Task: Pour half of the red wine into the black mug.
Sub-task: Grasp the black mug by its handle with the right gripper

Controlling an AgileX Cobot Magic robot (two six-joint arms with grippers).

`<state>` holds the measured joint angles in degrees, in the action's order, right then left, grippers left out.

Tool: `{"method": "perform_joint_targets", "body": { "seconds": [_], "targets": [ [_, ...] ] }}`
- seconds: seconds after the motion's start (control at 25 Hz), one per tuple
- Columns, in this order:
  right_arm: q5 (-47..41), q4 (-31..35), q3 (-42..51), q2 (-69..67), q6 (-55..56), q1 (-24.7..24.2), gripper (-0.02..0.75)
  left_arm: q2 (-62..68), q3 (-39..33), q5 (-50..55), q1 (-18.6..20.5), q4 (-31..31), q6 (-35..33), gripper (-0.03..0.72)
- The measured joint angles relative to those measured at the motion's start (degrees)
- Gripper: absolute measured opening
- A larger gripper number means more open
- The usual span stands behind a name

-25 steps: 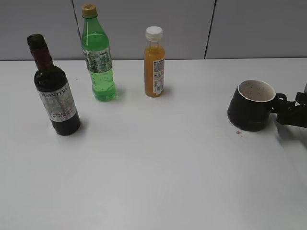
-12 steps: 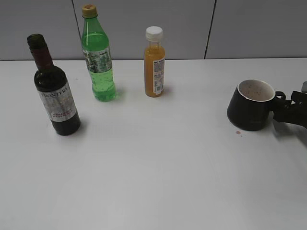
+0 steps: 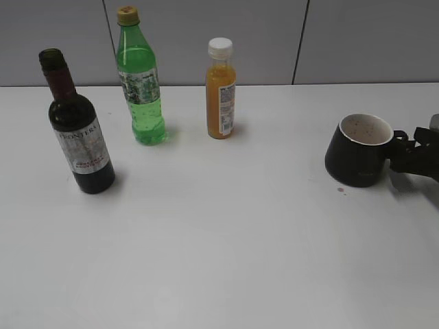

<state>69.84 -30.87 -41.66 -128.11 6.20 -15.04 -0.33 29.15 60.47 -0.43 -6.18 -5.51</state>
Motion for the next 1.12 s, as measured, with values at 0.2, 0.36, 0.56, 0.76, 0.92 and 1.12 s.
{"method": "perform_joint_targets", "body": {
  "seconds": [0.2,0.36,0.56,0.76,0.92,1.12],
  "targets": [
    [-0.2,-2.3,-1.7,0.0,0.0,0.0,0.557,0.0,0.0,0.0,0.0,0.0,0.0,0.589],
    [-0.2,-2.8,-2.0,0.0,0.0,0.0,0.545,0.0,0.0,0.0,0.0,0.0,0.0,0.589],
    [-0.2,-3.1,-2.0,0.0,0.0,0.0,0.534,0.0,0.0,0.0,0.0,0.0,0.0,0.589],
    [-0.2,-3.3,-2.0,0.0,0.1,0.0,0.456,0.0,0.0,0.0,0.0,0.0,0.0,0.589],
    [-0.2,-4.1,-2.5,-0.4,0.1,0.0,0.407,0.0,0.0,0.0,0.0,0.0,0.0,0.589],
    [-0.3,-4.3,-3.0,-1.2,0.1,0.0,0.397,0.0,0.0,0.0,0.0,0.0,0.0,0.589]
  ]
}}
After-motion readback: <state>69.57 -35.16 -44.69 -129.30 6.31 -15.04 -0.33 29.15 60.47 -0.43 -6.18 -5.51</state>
